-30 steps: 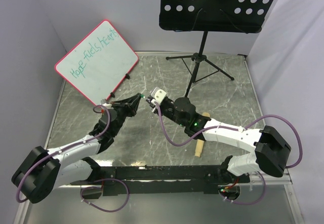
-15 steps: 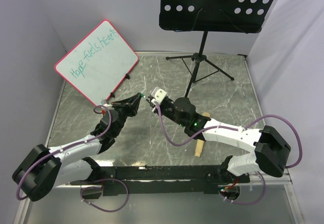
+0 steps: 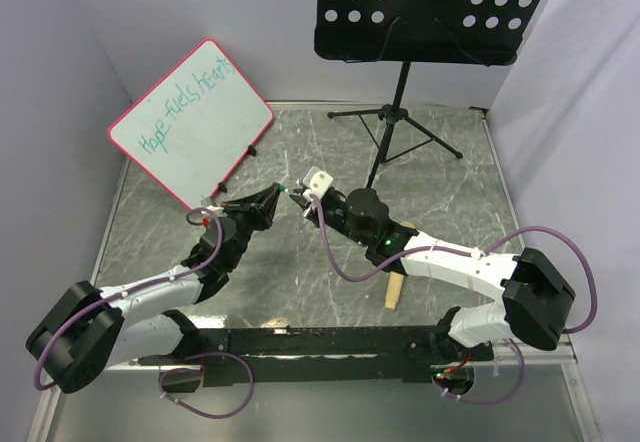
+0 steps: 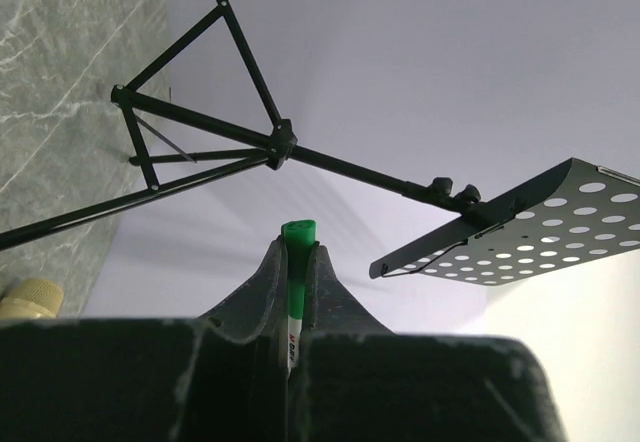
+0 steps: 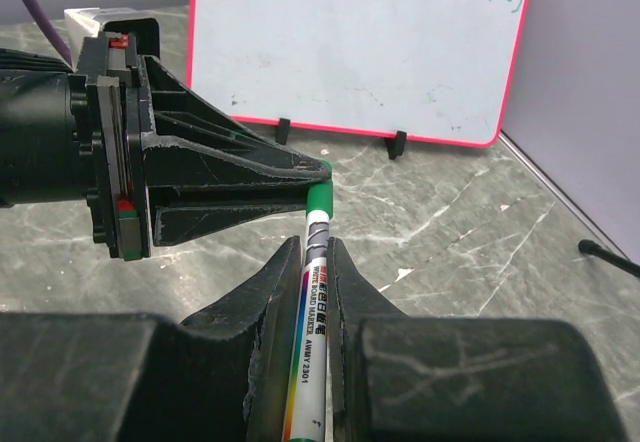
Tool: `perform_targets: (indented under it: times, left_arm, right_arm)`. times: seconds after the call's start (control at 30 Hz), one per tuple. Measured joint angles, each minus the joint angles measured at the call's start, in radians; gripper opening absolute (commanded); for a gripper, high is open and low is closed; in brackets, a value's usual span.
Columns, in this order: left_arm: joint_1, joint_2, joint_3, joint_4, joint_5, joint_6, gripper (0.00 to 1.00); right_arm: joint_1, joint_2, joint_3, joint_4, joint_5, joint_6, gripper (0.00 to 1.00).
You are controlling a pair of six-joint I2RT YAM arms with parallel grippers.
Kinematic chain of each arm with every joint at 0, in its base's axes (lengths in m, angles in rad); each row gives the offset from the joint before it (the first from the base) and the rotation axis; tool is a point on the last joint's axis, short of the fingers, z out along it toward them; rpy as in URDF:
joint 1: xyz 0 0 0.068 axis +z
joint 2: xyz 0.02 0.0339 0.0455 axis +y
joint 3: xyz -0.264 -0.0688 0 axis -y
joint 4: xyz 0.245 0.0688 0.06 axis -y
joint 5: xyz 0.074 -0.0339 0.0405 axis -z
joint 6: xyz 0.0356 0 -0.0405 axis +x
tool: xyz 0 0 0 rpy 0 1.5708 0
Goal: Write a sentence on the whiteboard
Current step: Insert the whiteboard marker without the cap into the pen cap.
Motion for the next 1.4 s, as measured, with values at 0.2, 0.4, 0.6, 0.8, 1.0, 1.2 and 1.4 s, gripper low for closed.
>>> perform_targets:
  times: [0.2,0.4,0.6,0.8,1.0,1.2,1.4]
  left_arm:
    - [-0.018,0.018,0.0,0.011,-0.033,-0.001,0.01]
    - [-0.029,0.034,-0.003,0.019,-0.055,-0.001,0.01]
    - [-0.05,-0.055,-0.082,0.015,-0.074,-0.001,0.23]
    - [-0.121,-0.236,-0.128,-0.002,0.03,0.0,0.51]
    - [-0.116,-0.353,-0.172,-0.053,0.052,0.0,0.64]
    - [0.002,-0.545,-0.178,-0.305,0.131,0.121,0.82]
    - [0.173,-0.682,-0.002,-0.62,0.247,0.493,0.81]
  right_arm:
    - [-0.01,0.003,0.0,-0.008,-0.014,0.016,0.0]
    - [-0.04,0.008,0.0,-0.019,-0.053,0.043,0.0]
    - [-0.089,0.007,0.0,-0.045,-0.187,0.113,0.0]
    - [-0.151,0.024,0.0,-0.056,-0.222,0.149,0.0]
    - [-0.171,0.037,-0.002,-0.066,-0.265,0.185,0.0]
    - [-0.284,0.041,0.0,-0.116,-0.418,0.285,0.0]
    - [-0.444,0.064,0.043,-0.202,-0.678,0.379,0.0]
